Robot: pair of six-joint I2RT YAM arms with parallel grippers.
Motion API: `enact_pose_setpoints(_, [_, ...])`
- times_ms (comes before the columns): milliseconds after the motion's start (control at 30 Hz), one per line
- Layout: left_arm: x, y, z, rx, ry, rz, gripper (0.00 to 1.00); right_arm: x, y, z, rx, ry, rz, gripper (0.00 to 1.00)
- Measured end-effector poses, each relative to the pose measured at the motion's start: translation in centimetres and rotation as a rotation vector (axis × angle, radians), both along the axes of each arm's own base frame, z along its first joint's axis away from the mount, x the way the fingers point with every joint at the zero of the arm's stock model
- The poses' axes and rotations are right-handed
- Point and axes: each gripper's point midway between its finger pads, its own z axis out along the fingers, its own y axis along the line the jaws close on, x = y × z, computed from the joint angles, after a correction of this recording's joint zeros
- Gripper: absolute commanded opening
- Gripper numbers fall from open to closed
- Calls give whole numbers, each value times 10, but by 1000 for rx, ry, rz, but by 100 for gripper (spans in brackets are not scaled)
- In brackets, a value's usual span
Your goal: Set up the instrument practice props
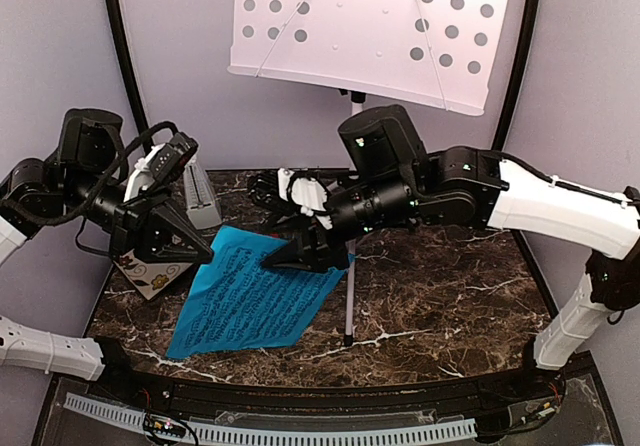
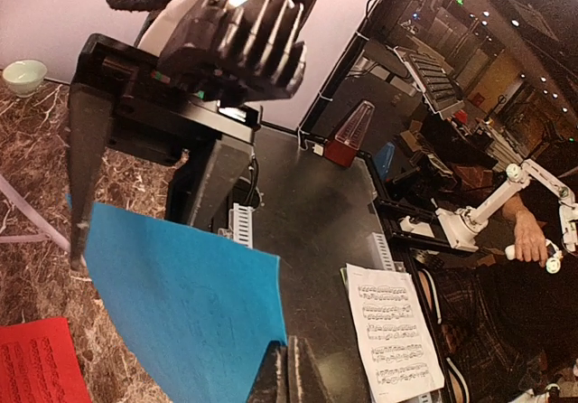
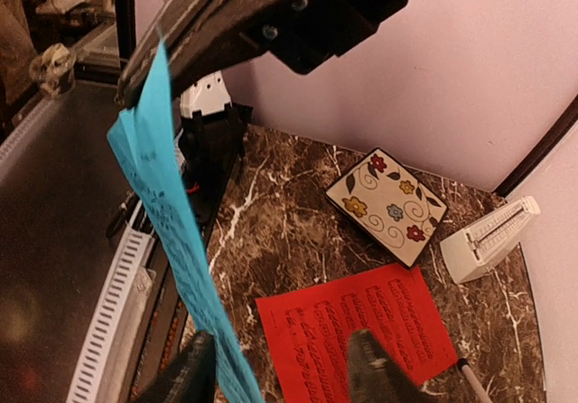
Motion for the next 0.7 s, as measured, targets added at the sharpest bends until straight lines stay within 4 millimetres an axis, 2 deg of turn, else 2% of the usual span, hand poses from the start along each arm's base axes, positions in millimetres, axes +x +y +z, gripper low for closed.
enact_pose_setpoints(67, [-2,-1,3,-13,-1,-13,0,-8,1,5,3,-8,19,0])
enact_pose_setpoints(133, [-2,-1,4,-20,-4,-16,2,-18,1,7,-3,1,36,0])
enact_pose_setpoints(200, [3,-2,6,-24,-20,9,32,-31,0,7,-17,21,56,0])
enact_pose_setpoints(267, [12,-3,8,-32,-62,64,66,-38,-3,7,-22,50,53,0])
enact_pose_setpoints(300, [19,-2,11,-40,-88,112,77,-40,-7,6,-21,69,45,0])
enact_pose_setpoints(333, [25,0,12,-48,-114,159,81,-42,-13,6,-17,90,32,0])
enact_pose_setpoints(433, [43,16,16,-93,-188,339,84,-47,-40,13,26,158,-10,0])
enact_pose_setpoints(533, [50,29,18,-143,-213,442,84,-54,-66,43,140,215,-35,0])
enact_pose_setpoints(633, [54,29,14,-185,-210,474,85,-59,-82,73,262,255,-40,0])
enact_pose_setpoints(700, [58,25,3,-194,-189,482,85,-61,-88,84,311,281,-42,0])
